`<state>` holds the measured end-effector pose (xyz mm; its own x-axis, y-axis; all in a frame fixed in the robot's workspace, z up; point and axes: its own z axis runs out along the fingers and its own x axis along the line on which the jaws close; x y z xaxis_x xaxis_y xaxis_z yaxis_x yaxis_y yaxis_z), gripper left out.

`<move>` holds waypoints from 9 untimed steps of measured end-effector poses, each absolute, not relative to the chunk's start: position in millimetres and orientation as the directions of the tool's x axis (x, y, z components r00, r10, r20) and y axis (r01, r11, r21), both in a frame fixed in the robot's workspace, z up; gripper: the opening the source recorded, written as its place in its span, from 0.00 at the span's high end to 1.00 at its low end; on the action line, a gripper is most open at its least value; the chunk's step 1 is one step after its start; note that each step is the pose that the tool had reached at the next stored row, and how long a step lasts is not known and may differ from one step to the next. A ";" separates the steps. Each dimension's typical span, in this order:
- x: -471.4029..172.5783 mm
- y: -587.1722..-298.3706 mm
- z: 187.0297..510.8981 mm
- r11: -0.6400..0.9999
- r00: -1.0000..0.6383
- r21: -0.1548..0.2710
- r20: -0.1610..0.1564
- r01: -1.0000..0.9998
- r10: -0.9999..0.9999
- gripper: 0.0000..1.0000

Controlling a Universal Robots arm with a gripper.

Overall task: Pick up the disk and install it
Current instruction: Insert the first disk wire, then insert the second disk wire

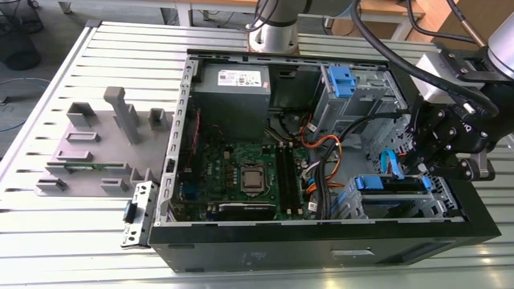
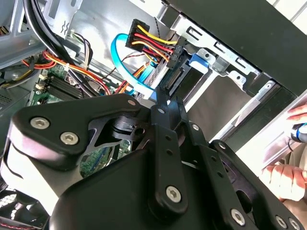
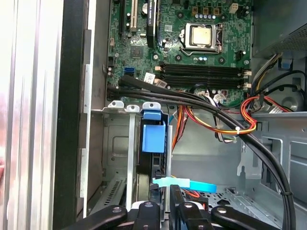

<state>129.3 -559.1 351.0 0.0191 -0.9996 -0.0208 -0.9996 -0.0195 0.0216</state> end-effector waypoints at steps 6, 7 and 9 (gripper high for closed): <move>129.4 -559.1 352.9 -0.020 0.019 0.022 -0.021 -1.000 -1.000 0.76; 129.4 -559.0 353.3 -0.020 0.019 0.022 -0.021 -1.000 -1.000 0.76; 129.4 -559.0 354.2 -0.020 0.019 0.022 -0.021 -1.000 -1.000 0.76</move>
